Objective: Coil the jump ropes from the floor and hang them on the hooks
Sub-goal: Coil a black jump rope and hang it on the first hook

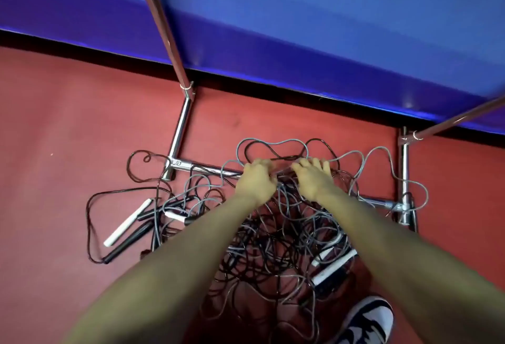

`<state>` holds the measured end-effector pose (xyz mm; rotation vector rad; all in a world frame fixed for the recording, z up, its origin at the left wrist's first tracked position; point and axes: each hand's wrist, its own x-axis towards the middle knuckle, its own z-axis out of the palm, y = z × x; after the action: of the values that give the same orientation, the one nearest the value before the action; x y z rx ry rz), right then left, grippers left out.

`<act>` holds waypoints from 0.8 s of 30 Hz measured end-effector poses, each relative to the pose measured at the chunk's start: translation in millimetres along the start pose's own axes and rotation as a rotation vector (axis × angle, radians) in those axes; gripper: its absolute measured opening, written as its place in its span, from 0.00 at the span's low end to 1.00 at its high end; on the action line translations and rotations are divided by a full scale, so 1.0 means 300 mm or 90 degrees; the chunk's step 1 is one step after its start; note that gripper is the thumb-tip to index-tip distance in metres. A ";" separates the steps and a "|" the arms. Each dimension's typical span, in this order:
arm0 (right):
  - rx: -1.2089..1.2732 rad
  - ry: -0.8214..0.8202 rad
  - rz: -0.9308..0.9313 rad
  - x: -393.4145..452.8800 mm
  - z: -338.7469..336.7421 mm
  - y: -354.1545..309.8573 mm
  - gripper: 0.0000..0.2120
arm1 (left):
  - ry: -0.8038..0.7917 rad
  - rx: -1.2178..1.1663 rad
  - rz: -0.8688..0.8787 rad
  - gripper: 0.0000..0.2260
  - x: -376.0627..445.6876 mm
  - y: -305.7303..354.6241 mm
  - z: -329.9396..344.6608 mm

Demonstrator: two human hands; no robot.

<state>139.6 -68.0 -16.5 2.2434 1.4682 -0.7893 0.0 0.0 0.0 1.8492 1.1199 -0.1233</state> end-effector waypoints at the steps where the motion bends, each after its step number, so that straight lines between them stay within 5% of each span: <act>1: -0.024 0.011 -0.008 -0.004 -0.002 0.003 0.23 | -0.015 0.031 0.006 0.16 0.009 0.000 0.010; 7: 0.208 0.166 -0.138 -0.090 -0.023 0.035 0.07 | -0.091 0.158 0.031 0.19 -0.007 0.046 0.033; 10: 0.306 0.274 -0.178 -0.156 -0.096 0.032 0.04 | -0.014 0.094 0.035 0.10 -0.059 0.124 -0.018; 16: 0.539 0.397 -0.111 -0.328 -0.290 -0.011 0.02 | 0.111 0.004 0.140 0.10 -0.233 0.312 -0.219; 24: 0.670 0.358 -0.092 -0.692 -0.626 -0.063 0.07 | 0.172 -0.179 0.249 0.06 -0.601 0.658 -0.554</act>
<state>107.0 -105.1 259.7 3.3732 1.6896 -1.2525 -17.4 -18.9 313.7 1.8229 0.8768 0.4985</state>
